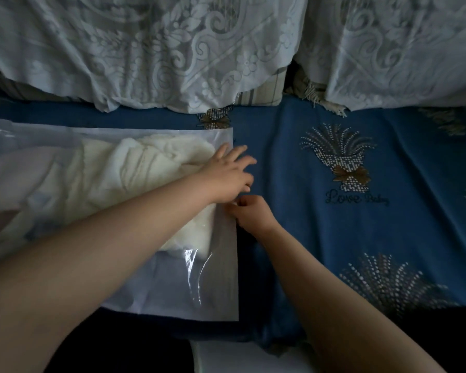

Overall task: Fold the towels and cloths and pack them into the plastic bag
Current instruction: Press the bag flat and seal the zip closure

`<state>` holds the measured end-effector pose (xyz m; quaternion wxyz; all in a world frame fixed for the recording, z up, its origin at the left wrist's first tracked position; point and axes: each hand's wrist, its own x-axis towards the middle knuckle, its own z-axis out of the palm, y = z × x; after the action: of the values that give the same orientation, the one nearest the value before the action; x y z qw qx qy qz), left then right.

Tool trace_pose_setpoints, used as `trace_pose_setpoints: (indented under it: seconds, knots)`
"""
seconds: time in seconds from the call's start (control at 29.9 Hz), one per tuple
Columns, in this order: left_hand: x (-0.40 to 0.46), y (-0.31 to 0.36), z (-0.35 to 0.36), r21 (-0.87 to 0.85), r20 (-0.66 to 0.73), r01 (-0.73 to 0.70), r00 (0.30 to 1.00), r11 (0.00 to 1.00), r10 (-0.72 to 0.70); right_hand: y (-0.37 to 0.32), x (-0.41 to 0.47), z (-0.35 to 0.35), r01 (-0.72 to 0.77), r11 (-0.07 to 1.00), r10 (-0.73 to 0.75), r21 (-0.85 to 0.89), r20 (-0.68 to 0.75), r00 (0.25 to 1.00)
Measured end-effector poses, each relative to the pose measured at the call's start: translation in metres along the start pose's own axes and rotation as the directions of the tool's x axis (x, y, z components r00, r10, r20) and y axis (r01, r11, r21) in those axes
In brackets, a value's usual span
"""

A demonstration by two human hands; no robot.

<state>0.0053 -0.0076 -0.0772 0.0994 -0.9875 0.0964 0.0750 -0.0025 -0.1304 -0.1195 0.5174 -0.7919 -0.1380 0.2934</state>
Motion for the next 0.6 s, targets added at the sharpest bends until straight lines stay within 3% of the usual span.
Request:
trace_pose_setpoints:
  seconds: [0.13,0.27,0.4,0.6]
  knots:
    - [-0.03,-0.003,-0.018,-0.113,0.184,0.172,0.972,0.979,-0.15,-0.005,-0.011,-0.001,0.023,0.999,-0.024,0.022,0.012,1.0]
    - [-0.046,0.012,-0.013,-0.175,-0.003,0.229,0.972,0.958,-0.233,-0.01,-0.026,0.0,0.027,0.999,-0.026,0.042,-0.008,1.0]
    - [-0.052,0.021,0.0,-0.196,-0.232,0.222,0.936,0.955,-0.265,-0.008,-0.048,0.0,-0.077,0.99,0.084,0.115,-0.059,0.995]
    - [-0.046,0.013,0.003,-0.236,-0.302,0.273,0.892,0.933,-0.337,0.009,-0.092,0.004,-0.156,0.981,0.161,0.114,-0.036,0.986]
